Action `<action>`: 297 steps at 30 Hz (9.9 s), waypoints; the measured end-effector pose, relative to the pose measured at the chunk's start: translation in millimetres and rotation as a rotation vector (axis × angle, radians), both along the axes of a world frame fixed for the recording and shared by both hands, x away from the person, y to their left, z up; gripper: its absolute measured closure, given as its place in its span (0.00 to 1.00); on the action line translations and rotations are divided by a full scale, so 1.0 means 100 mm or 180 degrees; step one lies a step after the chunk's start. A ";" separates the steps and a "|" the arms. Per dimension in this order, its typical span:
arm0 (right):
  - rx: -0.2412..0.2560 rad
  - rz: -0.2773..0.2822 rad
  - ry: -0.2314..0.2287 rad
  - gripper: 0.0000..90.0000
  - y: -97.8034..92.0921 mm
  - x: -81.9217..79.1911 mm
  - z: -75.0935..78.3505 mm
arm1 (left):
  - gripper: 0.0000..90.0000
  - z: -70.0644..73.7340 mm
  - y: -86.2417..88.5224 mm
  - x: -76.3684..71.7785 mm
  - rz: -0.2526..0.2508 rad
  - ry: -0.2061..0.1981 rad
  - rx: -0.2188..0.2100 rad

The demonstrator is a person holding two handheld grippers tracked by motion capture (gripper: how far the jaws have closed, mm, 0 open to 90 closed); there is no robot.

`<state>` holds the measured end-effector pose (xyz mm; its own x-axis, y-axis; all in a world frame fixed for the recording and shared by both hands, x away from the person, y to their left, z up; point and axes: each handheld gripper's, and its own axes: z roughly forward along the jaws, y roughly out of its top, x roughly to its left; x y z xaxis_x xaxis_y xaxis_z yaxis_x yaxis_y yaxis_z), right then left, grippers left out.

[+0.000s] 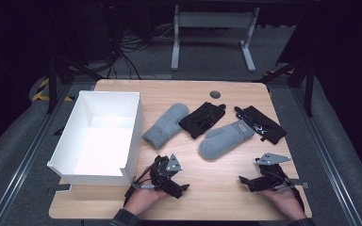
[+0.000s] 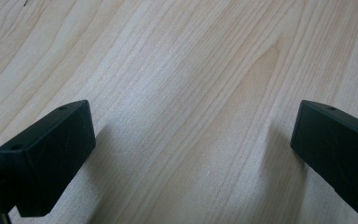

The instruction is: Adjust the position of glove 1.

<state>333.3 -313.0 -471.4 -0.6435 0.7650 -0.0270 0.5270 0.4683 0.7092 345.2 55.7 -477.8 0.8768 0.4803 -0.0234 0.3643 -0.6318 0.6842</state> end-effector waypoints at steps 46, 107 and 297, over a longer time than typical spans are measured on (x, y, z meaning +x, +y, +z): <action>0.0296 0.0066 -0.0197 1.00 0.12 0.88 0.48 | 0.00 0.00 -0.01 0.00 0.0006 -0.0008 -0.0004; 0.0098 0.0972 -0.0100 1.00 0.67 0.73 0.45 | 0.00 0.00 -0.01 -0.01 0.0047 -0.0011 -0.0002; 0.0066 0.0083 -0.0084 0.22 -0.03 0.33 0.04 | 0.47 0.79 -0.08 1.28 0.0988 -0.0166 -0.0037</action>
<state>366.3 -315.9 -467.9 -0.6625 0.7485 -0.0285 0.4958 0.4667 0.7324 473.5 47.9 -399.2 0.6885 0.7252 0.0105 0.5028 -0.4878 0.7136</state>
